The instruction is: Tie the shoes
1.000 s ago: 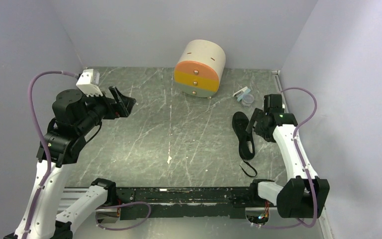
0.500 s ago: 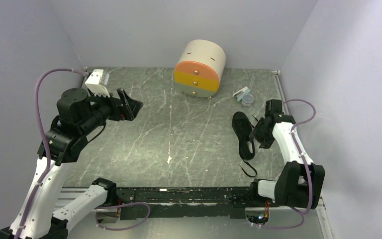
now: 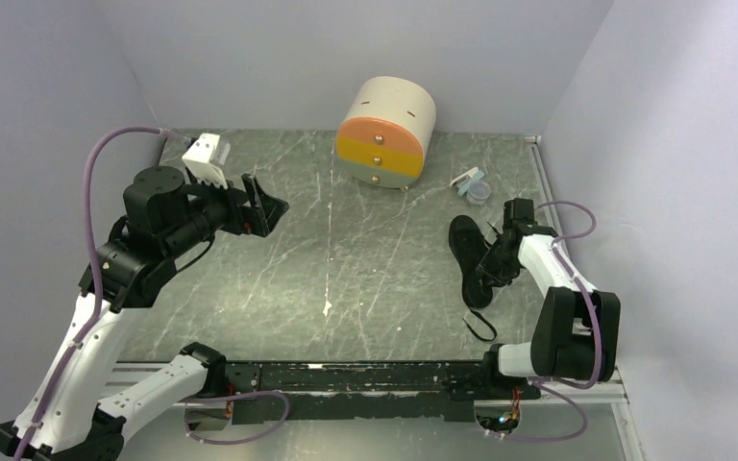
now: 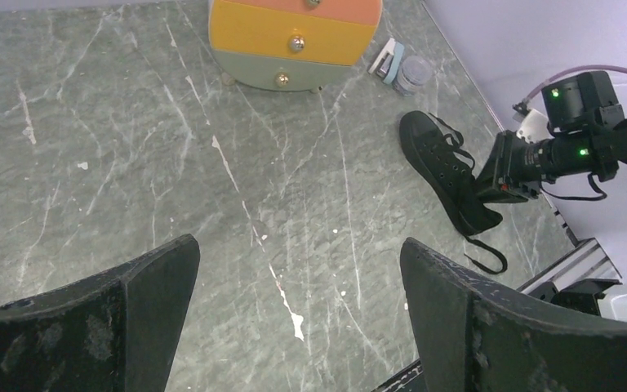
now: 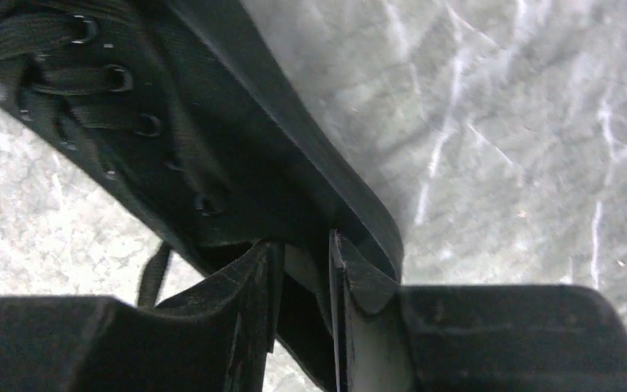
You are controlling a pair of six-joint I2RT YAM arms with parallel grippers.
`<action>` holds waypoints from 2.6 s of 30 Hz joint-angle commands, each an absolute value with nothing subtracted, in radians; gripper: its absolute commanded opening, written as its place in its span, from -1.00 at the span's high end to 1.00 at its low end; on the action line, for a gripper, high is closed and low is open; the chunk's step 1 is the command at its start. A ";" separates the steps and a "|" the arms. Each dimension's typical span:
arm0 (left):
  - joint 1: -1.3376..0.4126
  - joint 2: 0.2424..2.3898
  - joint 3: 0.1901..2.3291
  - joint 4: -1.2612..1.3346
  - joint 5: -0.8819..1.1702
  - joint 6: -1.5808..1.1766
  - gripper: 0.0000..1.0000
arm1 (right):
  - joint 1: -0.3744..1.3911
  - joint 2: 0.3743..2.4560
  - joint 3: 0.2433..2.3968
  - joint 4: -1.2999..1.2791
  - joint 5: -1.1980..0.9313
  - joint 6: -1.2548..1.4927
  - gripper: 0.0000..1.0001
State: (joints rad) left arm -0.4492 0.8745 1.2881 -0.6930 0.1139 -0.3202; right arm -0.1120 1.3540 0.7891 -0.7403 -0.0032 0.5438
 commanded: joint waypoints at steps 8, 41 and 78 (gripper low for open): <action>-0.480 0.885 1.315 -0.682 0.131 -0.312 -0.94 | 0.188 1.437 0.761 -0.576 -0.055 0.607 0.70; -0.500 1.017 0.480 0.068 0.656 -0.487 -0.41 | 0.749 1.614 1.005 -0.549 0.029 0.245 0.68; -0.751 1.726 0.713 0.407 0.418 -0.411 -0.21 | 0.518 1.321 0.935 -0.657 -0.046 0.286 0.12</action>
State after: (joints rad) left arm -0.7437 1.6695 0.6731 0.4114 0.4252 -0.4614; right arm 0.6056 1.3907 0.9287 -0.6022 -0.0174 0.2520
